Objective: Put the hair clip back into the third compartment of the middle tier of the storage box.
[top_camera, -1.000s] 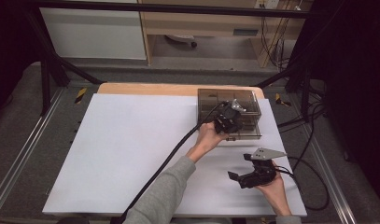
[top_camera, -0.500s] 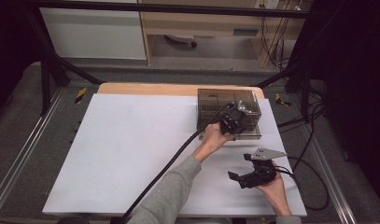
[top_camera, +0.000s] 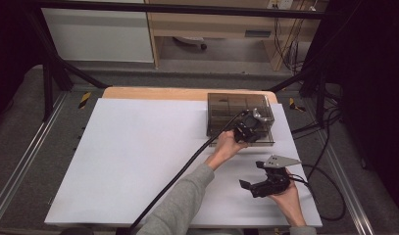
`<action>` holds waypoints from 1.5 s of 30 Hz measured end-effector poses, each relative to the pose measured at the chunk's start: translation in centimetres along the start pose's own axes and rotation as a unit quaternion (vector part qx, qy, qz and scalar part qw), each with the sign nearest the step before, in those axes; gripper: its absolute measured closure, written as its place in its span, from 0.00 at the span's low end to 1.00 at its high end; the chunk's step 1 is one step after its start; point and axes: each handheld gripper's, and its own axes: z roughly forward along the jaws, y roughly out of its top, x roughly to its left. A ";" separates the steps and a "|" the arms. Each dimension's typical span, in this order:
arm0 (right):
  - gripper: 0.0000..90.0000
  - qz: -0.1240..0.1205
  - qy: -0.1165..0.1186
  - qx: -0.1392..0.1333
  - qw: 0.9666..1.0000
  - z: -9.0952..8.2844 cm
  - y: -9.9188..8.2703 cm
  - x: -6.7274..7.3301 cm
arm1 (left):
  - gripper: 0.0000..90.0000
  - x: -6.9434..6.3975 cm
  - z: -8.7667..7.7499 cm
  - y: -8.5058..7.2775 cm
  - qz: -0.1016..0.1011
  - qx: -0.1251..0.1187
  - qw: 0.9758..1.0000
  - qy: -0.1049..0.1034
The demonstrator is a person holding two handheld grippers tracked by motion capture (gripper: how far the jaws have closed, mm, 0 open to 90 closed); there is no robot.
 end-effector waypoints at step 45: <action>0.01 -0.004 -0.008 0.007 1.000 0.1 0.0 -0.1 | 0.16 2.9 -13.6 -8.5 -0.035 -0.040 0.996 0.066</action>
